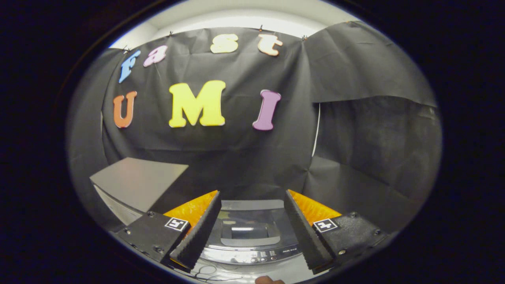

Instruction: Put the clothes into the washing machine and then close the washing machine lid.

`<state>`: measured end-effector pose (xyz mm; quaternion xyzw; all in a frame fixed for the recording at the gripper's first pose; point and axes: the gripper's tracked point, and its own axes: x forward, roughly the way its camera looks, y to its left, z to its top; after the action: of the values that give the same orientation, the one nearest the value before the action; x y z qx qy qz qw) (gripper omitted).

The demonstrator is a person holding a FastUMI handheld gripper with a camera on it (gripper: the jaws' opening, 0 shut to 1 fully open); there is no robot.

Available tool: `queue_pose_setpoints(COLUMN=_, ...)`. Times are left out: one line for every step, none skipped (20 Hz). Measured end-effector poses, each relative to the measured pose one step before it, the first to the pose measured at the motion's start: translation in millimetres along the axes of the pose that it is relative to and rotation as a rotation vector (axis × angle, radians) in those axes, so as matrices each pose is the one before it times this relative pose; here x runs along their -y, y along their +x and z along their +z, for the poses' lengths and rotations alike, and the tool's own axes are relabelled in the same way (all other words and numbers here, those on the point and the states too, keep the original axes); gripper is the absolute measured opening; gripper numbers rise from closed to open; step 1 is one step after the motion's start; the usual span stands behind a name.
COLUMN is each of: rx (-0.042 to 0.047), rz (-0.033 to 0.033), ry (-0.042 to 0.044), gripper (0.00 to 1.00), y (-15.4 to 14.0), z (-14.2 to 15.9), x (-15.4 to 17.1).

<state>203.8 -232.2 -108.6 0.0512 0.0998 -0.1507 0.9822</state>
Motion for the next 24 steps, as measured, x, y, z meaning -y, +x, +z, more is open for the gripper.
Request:
queue_pose_setpoints(rx=0.02970, rz=0.01382, ry=0.00723, gripper=1.00, y=-12.67, z=10.82, x=-0.54)
queue_pose_setpoints(rx=0.02690, rz=0.01268, ry=0.00594, gripper=1.00, y=-10.43, z=7.65, x=-1.08)
queue_pose_setpoints(rx=0.02619, rz=0.01748, ry=0.00178, gripper=1.00, y=-9.07, z=9.26, x=-1.28)
queue_pose_setpoints(rx=0.02092, rz=0.01417, ry=0.00063, gripper=1.00, y=-9.77, z=8.10, x=-0.10)
queue_pose_setpoints(rx=0.01553, rz=0.02077, ry=0.00015, gripper=1.00, y=-12.81, z=5.89, x=-0.43)
queue_pose_setpoints(rx=0.01579, rz=0.01826, ry=-0.00391, gripper=1.00, y=-17.17, z=5.90, x=1.41)
queue_pose_setpoints(rx=0.00986, rz=0.01295, ry=-0.01041, gripper=1.00, y=-15.02, z=4.83, x=3.65)
queue_pose_setpoints(rx=0.01215, rz=0.00843, ry=-0.00862, gripper=1.00, y=-14.62, z=4.79, x=4.72)
queue_pose_setpoints(rx=0.01221, rz=0.00689, ry=-0.00331, gripper=1.00, y=-15.34, z=5.18, x=4.07)
queue_pose_setpoints(rx=0.00985, rz=0.00903, ry=0.00281, gripper=1.00, y=-13.84, z=5.58, x=2.73)
queue_pose_setpoints(rx=0.00660, rz=0.00931, ry=0.00526, gripper=1.00, y=-14.30, z=5.09, x=3.88)
queue_pose_setpoints(rx=0.00317, rz=0.01034, ry=0.00388, gripper=1.00, y=-14.95, z=4.39, x=5.04)
queue_pose_setpoints(rx=0.00433, rz=0.00341, ry=0.00305, gripper=1.00, y=-16.18, z=4.08, x=6.50)
queue_pose_setpoints(rx=0.00237, rz=0.00420, ry=-0.00001, gripper=1.00, y=-17.31, z=2.86, x=7.86)
queue_pose_setpoints(rx=0.00468, rz=0.00106, ry=-0.00530, gripper=1.00, y=-15.65, z=4.25, x=5.94)
queue_pose_setpoints(rx=0.00343, rz=-0.00165, ry=-0.00981, gripper=1.00, y=-14.88, z=3.57, x=4.56)
queue_pose_setpoints(rx=0.00328, rz=-0.00314, ry=-0.00698, gripper=1.00, y=-13.73, z=3.46, x=4.54)
queue_pose_setpoints(rx=0.00428, rz=-0.00054, ry=0.00150, gripper=1.00, y=-14.48, z=3.35, x=3.86)
queue_pose_setpoints(rx=0.00820, rz=0.00770, ry=0.00214, gripper=1.00, y=-14.34, z=4.19, x=-1.17)
queue_pose_setpoints(rx=0.00841, rz=-0.00089, ry=-0.00415, gripper=1.00, y=-11.60, z=2.33, x=1.13)
queue_pose_setpoints(rx=0.01026, rz=-0.00385, ry=-0.00959, gripper=1.00, y=-10.00, z=2.76, x=2.10)
queue_pose_setpoints(rx=0.00419, rz=-0.01232, ry=-0.01105, gripper=1.00, y=-7.63, z=0.34, x=4.59)
queue_pose_setpoints(rx=0.01029, rz=0.00002, ry=-0.00496, gripper=1.00, y=-7.59, z=1.51, x=-1.11)
queue_pose_setpoints(rx=0.01104, rz=-0.00608, ry=-0.00475, gripper=1.00, y=-4.70, z=2.41, x=-2.68)
